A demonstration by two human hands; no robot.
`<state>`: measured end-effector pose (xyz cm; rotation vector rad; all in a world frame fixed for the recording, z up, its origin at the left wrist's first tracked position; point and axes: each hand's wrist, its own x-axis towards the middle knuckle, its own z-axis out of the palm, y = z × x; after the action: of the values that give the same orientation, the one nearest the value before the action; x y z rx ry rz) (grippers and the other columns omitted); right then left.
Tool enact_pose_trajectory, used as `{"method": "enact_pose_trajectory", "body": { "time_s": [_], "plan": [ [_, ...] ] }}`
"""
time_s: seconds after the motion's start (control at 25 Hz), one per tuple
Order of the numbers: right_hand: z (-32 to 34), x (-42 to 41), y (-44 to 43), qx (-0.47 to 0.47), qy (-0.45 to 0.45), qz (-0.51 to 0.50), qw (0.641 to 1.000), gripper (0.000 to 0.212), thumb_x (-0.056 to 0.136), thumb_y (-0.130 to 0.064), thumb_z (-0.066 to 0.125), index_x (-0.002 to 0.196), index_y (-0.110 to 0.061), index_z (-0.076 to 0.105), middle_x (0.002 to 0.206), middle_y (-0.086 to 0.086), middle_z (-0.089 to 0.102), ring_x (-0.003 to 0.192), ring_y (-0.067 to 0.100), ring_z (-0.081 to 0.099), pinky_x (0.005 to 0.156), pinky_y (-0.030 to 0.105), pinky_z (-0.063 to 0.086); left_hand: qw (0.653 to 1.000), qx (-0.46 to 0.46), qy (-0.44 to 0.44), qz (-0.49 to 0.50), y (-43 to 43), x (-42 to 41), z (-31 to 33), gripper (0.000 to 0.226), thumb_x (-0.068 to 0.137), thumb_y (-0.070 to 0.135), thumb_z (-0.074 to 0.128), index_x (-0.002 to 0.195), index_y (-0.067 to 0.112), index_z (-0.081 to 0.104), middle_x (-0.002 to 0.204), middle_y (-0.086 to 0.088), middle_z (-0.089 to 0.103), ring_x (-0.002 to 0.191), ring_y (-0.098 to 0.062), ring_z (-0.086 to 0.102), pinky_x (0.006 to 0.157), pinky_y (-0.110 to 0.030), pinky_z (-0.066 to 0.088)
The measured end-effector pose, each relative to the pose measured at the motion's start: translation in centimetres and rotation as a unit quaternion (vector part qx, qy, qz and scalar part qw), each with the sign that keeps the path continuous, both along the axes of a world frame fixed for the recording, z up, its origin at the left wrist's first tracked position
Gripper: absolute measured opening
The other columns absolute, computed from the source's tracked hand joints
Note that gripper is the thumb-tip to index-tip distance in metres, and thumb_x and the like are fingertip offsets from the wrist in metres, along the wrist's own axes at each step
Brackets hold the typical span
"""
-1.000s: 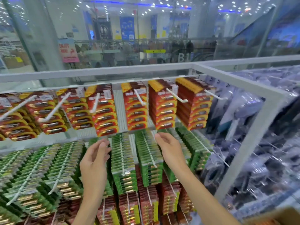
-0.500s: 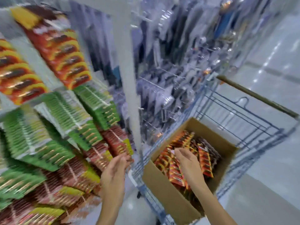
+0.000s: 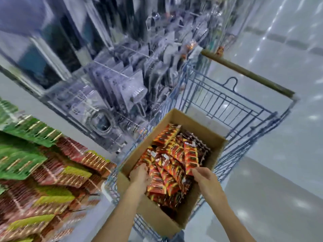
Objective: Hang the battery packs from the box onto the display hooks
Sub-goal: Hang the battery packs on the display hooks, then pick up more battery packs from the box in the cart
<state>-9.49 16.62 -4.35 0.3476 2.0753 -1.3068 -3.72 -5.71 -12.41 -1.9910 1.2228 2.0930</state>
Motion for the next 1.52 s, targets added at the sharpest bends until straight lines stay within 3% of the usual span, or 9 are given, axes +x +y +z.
{"method": "enact_pose_trajectory", "body": {
  "time_s": [0.12, 0.28, 0.6, 0.72, 0.88, 1.0, 1.12, 1.24, 1.52],
  "plan": [
    [-0.3, -0.7, 0.8, 0.015, 0.001, 0.035, 0.999, 0.019, 0.101, -0.041, 0.061, 0.113, -0.027, 0.065, 0.110, -0.006, 0.068, 0.104, 0.017, 0.064, 0.087, 0.033, 0.047, 0.992, -0.044, -0.118, -0.023, -2.0, -1.4, -7.6, 0.045, 0.095, 0.026, 0.063, 0.118, -0.013, 0.068, 0.123, -0.028, 0.069, 0.109, -0.045, 0.067, 0.093, -0.051, 0.057],
    [-0.6, -0.9, 1.4, 0.033, -0.002, 0.058, 0.998, 0.015, 0.102, -0.034, 0.061, 0.113, -0.025, 0.066, 0.111, -0.009, 0.068, 0.107, 0.012, 0.062, 0.092, 0.031, 0.046, 0.986, -0.040, -0.153, -0.058, -2.9, -2.9, -4.9, 0.049, 0.110, 0.029, 0.044, 0.135, -0.010, 0.059, 0.138, -0.025, 0.061, 0.124, -0.041, 0.058, 0.095, -0.036, 0.047],
    [-1.4, -0.2, 1.3, 0.061, -0.015, 0.071, 0.996, 0.018, 0.102, -0.039, 0.059, 0.116, -0.030, 0.065, 0.111, -0.018, 0.066, 0.101, -0.004, 0.058, 0.080, 0.017, 0.044, 0.980, 0.032, -0.188, -0.063, -3.4, -4.0, -5.4, 0.057, 0.096, 0.031, 0.071, 0.137, -0.004, 0.055, 0.135, -0.020, 0.061, 0.123, -0.040, 0.058, 0.111, -0.048, 0.045],
    [-1.1, -0.6, 0.6, 0.055, -0.011, 0.071, 0.996, 0.020, 0.102, -0.040, 0.058, 0.118, -0.030, 0.065, 0.113, -0.017, 0.066, 0.102, -0.002, 0.059, 0.078, 0.015, 0.045, 0.981, 0.074, -0.166, -0.069, -3.6, -4.0, -5.0, 0.049, 0.088, 0.031, 0.079, 0.116, -0.003, 0.057, 0.110, -0.017, 0.065, 0.104, -0.035, 0.062, 0.100, -0.045, 0.047],
    [-2.0, -3.0, -1.0, 0.070, 0.010, 0.072, 0.995, 0.024, 0.102, -0.036, 0.059, 0.122, -0.024, 0.060, 0.115, -0.012, 0.063, 0.102, 0.006, 0.059, 0.071, 0.013, 0.041, 0.984, 0.019, -0.162, -0.068, -3.1, -4.2, -4.3, 0.071, 0.058, 0.033, 0.098, 0.111, -0.002, 0.064, 0.102, -0.017, 0.071, 0.093, -0.038, 0.070, 0.093, -0.050, 0.059],
    [-4.8, -6.8, -2.8, 0.127, 0.014, 0.081, 0.989, 0.033, 0.100, -0.034, 0.060, 0.128, -0.018, 0.053, 0.109, -0.006, 0.057, 0.096, 0.012, 0.061, 0.071, 0.022, 0.046, 0.987, -0.023, -0.150, -0.045, -2.2, -3.7, -2.3, 0.061, 0.063, 0.027, 0.099, 0.100, 0.004, 0.056, 0.100, -0.013, 0.066, 0.097, -0.036, 0.067, 0.093, -0.049, 0.058],
    [-9.0, -10.0, -4.4, 0.177, -0.010, 0.119, 0.977, 0.033, 0.098, -0.026, 0.060, 0.124, -0.010, 0.049, 0.114, 0.005, 0.062, 0.093, 0.016, 0.061, 0.079, 0.030, 0.051, 0.994, -0.033, -0.100, -0.043, -1.5, -2.6, -0.4, 0.040, 0.077, 0.019, 0.092, 0.091, 0.000, 0.059, 0.091, -0.009, 0.065, 0.088, -0.028, 0.064, 0.077, -0.039, 0.057],
    [-12.8, -11.7, -5.4, 0.237, -0.046, 0.141, 0.960, 0.066, 0.096, -0.036, 0.064, 0.145, -0.003, 0.034, 0.144, 0.017, 0.050, 0.133, 0.035, 0.049, 0.111, 0.045, 0.044, 0.994, -0.006, -0.061, -0.087, -1.0, -1.3, 0.9, 0.037, 0.079, 0.016, 0.090, 0.106, 0.005, 0.067, 0.102, -0.012, 0.074, 0.092, -0.026, 0.072, 0.065, -0.033, 0.058],
    [-13.8, -11.4, -5.4, 0.248, -0.026, 0.034, 0.968, 0.106, 0.069, -0.041, 0.093, 0.148, -0.006, 0.031, 0.149, 0.019, 0.041, 0.139, 0.038, 0.044, 0.114, 0.052, 0.040, 0.982, 0.090, 0.085, -0.144, 0.2, 2.1, 6.4, 0.043, 0.084, 0.001, 0.079, 0.122, 0.019, 0.066, 0.107, -0.011, 0.079, 0.095, -0.028, 0.078, 0.076, -0.043, 0.063]
  ]
}}
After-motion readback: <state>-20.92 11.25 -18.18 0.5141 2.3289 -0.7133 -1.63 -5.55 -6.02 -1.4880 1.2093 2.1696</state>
